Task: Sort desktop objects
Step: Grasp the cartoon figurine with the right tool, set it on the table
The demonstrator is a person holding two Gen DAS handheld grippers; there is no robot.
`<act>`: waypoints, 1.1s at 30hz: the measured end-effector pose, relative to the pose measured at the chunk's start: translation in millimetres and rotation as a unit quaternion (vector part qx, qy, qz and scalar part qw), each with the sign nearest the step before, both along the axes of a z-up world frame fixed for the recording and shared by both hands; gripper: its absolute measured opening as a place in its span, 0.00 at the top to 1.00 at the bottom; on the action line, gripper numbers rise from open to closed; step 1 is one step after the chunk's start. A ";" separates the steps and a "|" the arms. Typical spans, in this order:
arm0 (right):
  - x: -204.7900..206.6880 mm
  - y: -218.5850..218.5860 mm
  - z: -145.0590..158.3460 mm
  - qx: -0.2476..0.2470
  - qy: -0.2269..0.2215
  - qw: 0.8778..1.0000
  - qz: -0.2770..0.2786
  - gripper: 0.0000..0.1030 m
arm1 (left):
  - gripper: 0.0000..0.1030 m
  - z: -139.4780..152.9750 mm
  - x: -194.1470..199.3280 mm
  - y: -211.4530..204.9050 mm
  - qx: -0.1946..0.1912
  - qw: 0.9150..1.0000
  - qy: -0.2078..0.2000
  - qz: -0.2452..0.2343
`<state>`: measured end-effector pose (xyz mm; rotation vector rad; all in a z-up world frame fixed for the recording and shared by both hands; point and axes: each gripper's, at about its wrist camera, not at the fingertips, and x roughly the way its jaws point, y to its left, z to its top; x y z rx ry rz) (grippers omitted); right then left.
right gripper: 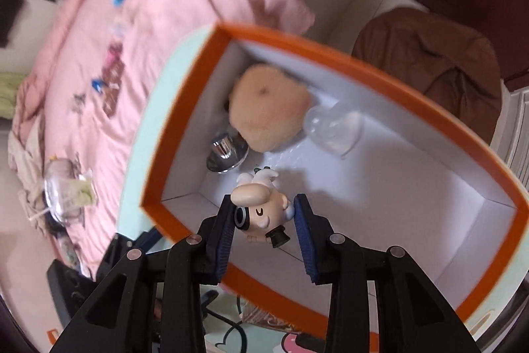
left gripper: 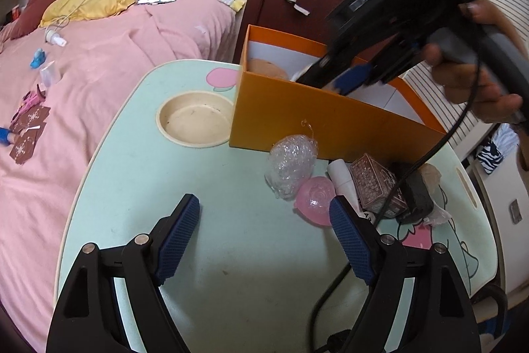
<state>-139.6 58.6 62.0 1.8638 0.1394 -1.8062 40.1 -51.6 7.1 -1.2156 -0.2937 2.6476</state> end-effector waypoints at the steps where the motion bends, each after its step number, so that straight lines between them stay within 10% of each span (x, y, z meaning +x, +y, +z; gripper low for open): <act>1: 2.1 5.1 8.7 -0.008 0.014 1.000 -0.005 0.67 | 0.21 -0.3 -0.6 -0.2 -0.001 1.000 0.000 0.000; 9: 54.2 42.4 64.8 -0.084 0.098 0.991 -0.035 0.67 | 0.21 -0.9 -2.5 -2.0 0.003 1.000 0.001 0.003; 33: 141.0 105.8 13.8 -0.065 0.167 0.976 -0.124 0.54 | 0.19 -2.3 -2.2 3.9 -0.036 0.999 -0.001 -0.002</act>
